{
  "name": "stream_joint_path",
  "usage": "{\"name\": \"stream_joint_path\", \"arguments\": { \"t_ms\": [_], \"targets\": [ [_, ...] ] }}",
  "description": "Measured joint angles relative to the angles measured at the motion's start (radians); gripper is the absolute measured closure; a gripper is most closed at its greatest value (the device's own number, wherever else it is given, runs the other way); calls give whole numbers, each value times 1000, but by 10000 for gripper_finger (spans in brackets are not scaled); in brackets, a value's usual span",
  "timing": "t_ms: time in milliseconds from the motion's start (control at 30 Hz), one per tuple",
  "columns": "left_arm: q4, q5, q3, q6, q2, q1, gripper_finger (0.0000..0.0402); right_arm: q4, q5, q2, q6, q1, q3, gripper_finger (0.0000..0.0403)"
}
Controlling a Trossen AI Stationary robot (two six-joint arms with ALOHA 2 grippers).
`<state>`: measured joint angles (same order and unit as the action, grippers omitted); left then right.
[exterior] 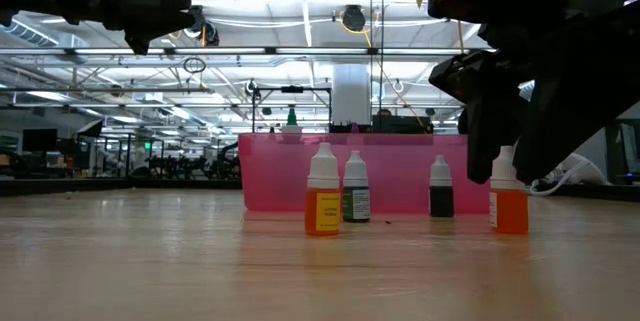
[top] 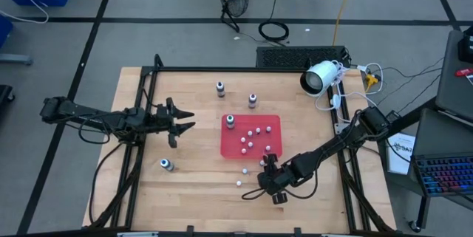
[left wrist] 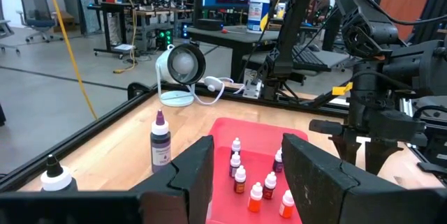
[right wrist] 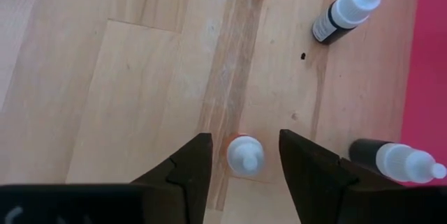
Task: Pick & Place food coloring
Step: Put the small yellow food coloring bottle into the red bin
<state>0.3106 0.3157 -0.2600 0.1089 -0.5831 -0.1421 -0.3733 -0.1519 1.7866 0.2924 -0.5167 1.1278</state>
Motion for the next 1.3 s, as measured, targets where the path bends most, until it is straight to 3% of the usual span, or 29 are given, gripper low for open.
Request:
{"name": "stream_joint_path", "arguments": {
  "t_ms": [1300],
  "targets": [
    [0,0,0,0,0,0,231,54,26,0,29,12,-33,259]
  ]
}}
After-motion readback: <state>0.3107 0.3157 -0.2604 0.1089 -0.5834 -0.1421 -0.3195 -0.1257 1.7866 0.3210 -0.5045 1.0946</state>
